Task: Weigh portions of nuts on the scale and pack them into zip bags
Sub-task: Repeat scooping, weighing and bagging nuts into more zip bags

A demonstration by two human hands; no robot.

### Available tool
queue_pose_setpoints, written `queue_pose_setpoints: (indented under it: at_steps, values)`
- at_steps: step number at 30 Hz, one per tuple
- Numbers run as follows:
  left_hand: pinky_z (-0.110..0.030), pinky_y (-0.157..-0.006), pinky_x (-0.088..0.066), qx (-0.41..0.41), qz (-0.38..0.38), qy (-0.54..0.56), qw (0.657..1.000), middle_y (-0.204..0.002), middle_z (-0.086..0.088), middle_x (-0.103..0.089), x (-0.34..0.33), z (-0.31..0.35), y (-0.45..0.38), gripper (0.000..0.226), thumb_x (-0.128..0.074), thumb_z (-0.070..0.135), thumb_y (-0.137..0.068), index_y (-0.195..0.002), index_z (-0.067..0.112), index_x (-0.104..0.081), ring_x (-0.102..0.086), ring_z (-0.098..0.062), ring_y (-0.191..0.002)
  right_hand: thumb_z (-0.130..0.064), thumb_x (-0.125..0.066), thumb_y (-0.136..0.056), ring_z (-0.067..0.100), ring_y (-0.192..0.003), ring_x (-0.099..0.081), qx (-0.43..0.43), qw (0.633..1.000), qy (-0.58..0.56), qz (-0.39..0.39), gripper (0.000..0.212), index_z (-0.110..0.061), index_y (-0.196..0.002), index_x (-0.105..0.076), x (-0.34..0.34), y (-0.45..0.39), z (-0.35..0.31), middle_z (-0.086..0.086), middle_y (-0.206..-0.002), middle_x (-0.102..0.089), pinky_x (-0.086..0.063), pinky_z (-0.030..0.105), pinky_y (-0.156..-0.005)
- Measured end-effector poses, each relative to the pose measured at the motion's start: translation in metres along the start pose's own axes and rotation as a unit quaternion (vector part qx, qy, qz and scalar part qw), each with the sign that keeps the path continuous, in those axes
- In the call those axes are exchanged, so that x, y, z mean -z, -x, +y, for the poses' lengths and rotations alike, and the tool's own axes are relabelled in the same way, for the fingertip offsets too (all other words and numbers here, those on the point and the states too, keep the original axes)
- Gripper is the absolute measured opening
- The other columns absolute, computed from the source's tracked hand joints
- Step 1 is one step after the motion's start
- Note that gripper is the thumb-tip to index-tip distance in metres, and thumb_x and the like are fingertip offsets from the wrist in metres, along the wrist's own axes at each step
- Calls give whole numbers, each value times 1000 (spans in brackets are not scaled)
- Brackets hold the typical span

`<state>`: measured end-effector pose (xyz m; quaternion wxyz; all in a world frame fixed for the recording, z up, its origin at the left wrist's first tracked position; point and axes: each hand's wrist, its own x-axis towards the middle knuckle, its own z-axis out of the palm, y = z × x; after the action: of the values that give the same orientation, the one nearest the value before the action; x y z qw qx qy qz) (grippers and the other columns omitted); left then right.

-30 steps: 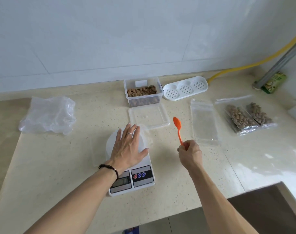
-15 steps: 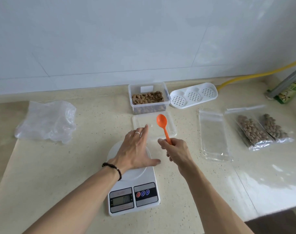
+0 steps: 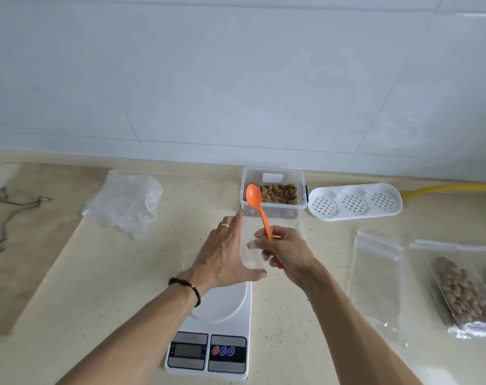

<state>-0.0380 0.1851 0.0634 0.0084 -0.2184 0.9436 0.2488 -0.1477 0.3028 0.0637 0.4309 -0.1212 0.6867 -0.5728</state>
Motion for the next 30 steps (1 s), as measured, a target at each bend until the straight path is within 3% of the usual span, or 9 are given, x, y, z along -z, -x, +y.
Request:
queue_pose_setpoints:
  at_steps: [2,8,13,18,21,26,30]
  values:
    - [-32,-99,-40,8,26,9,1000,-136,-5,-33,3,4,-4,129,-77,65,-54,-150,18,-4,-40,-21,-123,-3,-79,-72,14,-51,-47,4,1000,21,2,24,-4,-93,-67,6,-5,-7,5,-63,-59,-34,24,-47]
    - [-30,-95,-40,18,34,24,999,-131,-1,-33,9,13,-7,122,-77,62,-57,-150,21,-8,-40,-20,-120,-17,-79,-81,12,-48,-43,36,998,11,-59,23,1,-90,-68,13,-7,-19,8,-64,-66,-36,23,-48]
    - [-34,-105,-38,20,1,79,997,-139,3,-28,11,14,-14,130,-78,64,-55,-152,27,0,-30,-13,-133,-3,-72,-80,13,-47,-39,49,996,47,-58,10,-6,-72,-68,13,-15,-23,3,-53,-55,-34,22,-48]
    - [-28,-95,-44,8,50,125,991,-124,8,-31,13,7,-20,115,-84,48,-61,-149,27,-13,-38,-10,-126,-4,-68,-77,10,-51,-51,35,984,169,42,7,-8,-71,-69,14,-27,-21,1,-56,-61,-40,25,-54]
    - [-32,-93,-47,-25,8,98,995,-130,9,-27,19,5,-21,110,-82,56,-60,-145,36,-15,-44,-11,-121,-2,-66,-76,10,-47,-43,24,991,113,62,5,-3,-73,-70,17,-27,-22,2,-53,-56,-37,25,-51]
    - [-36,-101,-43,-80,-70,51,993,-153,0,-23,24,-2,-23,90,-77,65,-60,-134,50,-28,-41,-18,-130,0,-70,-77,11,-47,-40,30,997,64,14,2,1,-77,-70,11,-25,-27,6,-57,-54,-34,23,-49]
    - [-34,-77,-50,-65,-87,-4,994,-124,7,-40,35,-10,-24,73,-78,67,-57,-109,36,-36,-55,-16,-92,-2,-74,-76,10,-49,-41,-1,997,76,-4,3,-2,-78,-72,9,-25,-21,4,-60,-56,-36,24,-51]
